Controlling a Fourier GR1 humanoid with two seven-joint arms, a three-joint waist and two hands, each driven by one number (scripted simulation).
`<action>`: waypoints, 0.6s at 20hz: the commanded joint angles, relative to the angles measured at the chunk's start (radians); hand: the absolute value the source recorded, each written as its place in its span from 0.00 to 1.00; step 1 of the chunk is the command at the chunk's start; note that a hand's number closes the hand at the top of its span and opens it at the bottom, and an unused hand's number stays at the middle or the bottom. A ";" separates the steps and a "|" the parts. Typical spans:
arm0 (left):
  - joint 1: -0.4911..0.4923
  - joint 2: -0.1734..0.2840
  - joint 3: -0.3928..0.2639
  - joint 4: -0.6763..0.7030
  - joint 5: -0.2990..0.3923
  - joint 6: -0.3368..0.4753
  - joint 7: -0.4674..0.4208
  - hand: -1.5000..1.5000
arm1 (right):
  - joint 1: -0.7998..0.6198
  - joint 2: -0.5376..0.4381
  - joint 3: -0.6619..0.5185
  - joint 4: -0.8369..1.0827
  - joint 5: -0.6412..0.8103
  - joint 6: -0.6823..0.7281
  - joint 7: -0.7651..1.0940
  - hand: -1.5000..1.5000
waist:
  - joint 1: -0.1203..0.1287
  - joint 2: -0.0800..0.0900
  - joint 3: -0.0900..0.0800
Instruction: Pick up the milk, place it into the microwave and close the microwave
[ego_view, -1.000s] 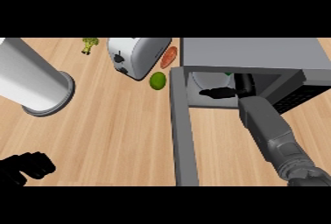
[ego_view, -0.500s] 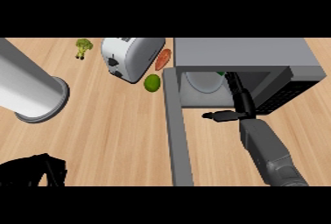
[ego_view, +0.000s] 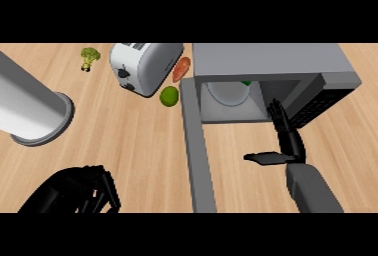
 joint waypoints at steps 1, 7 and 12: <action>-0.055 -0.001 -0.037 0.077 -0.075 0.024 -0.047 1.00 | 0.164 -0.007 0.033 -0.182 -0.022 0.060 0.040 0.00 | -0.014 -0.003 -0.002; -0.229 -0.001 -0.210 0.267 -0.198 0.125 -0.094 1.00 | 0.375 -0.029 0.060 -0.417 -0.056 0.133 0.052 0.00 | -0.016 0.004 -0.001; -0.309 -0.001 -0.341 0.477 -0.293 0.190 -0.159 1.00 | 0.515 -0.065 0.065 -0.618 -0.099 0.202 0.074 0.00 | -0.005 0.008 0.000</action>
